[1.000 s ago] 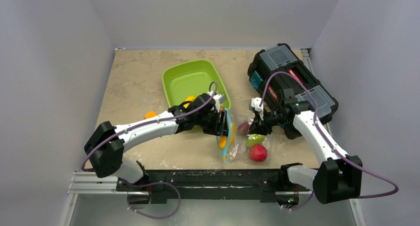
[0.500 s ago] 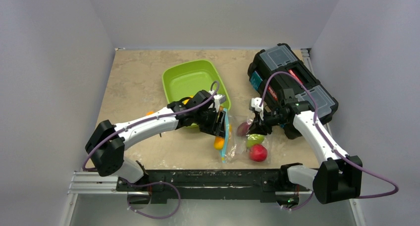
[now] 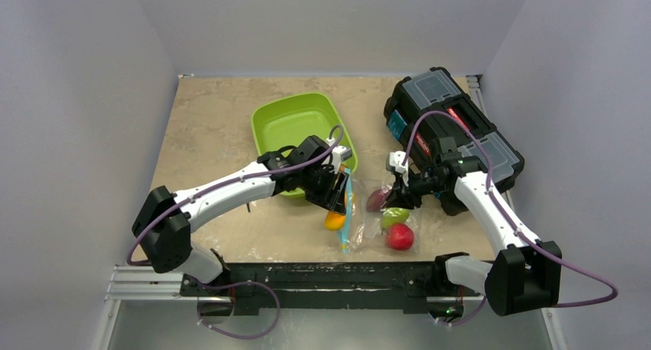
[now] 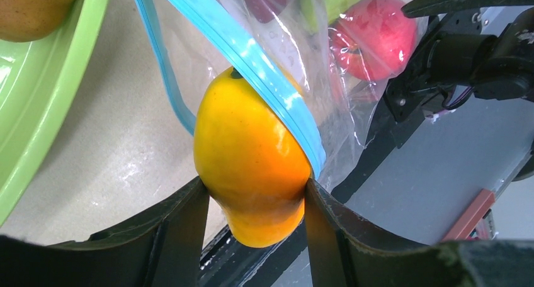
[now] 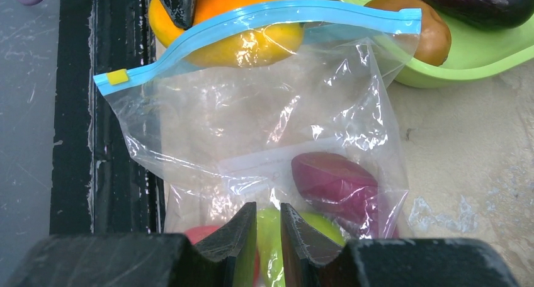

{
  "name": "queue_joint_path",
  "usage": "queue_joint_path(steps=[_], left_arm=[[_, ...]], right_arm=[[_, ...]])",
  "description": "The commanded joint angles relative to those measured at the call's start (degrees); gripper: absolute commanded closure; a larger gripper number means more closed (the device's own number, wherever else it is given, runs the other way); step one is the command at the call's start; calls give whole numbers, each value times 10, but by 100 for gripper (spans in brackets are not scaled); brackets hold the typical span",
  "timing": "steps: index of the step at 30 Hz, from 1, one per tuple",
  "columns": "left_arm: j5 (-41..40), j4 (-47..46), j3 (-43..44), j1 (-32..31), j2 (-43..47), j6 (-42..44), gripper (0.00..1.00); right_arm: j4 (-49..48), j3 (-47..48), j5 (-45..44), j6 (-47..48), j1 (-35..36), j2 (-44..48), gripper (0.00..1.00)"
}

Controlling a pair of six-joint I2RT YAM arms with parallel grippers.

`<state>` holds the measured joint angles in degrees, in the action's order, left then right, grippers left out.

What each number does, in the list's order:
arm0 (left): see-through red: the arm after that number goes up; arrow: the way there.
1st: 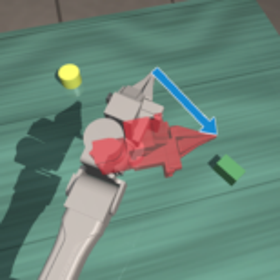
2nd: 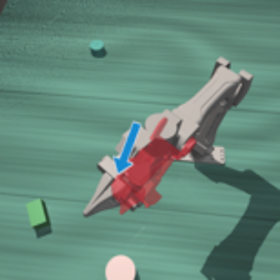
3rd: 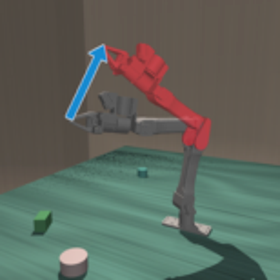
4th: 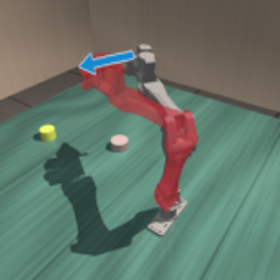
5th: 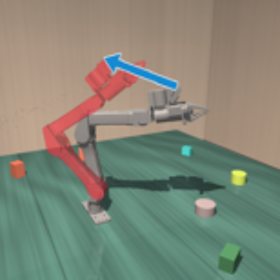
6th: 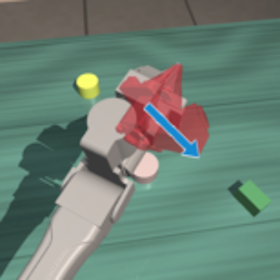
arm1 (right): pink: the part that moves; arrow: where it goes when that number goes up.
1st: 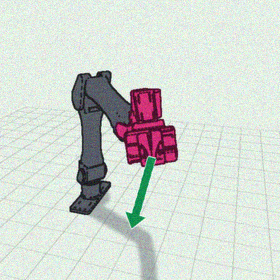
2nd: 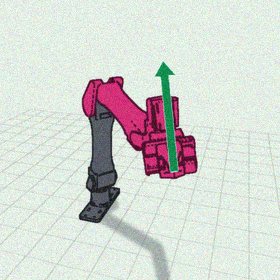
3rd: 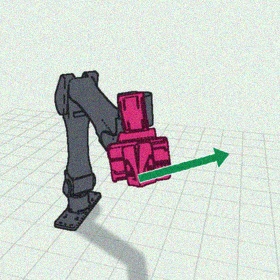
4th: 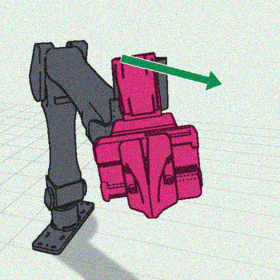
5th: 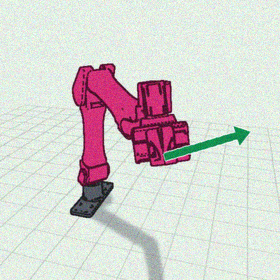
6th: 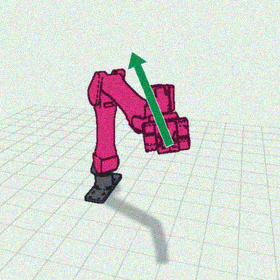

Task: Open the zip-top bag and remove the fake food
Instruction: Pick up the fake fruit from the zipper food storage bag.

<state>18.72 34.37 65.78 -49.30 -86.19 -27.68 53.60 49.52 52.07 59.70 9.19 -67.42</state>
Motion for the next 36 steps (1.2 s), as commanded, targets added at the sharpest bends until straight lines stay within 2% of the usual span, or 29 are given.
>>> queue_joint_path(steps=[1,19,30,36], left_arm=[[-3,32,29,6,-5,46,100],[-73,114,29,11,28,112,100],[-104,125,20,24,67,121,100],[-104,111,19,52,82,112,100]], right_arm=[[6,10,14,11,-3,15,80],[7,9,14,13,-3,19,80],[7,9,15,13,-4,21,80],[7,8,14,14,-3,23,80]])
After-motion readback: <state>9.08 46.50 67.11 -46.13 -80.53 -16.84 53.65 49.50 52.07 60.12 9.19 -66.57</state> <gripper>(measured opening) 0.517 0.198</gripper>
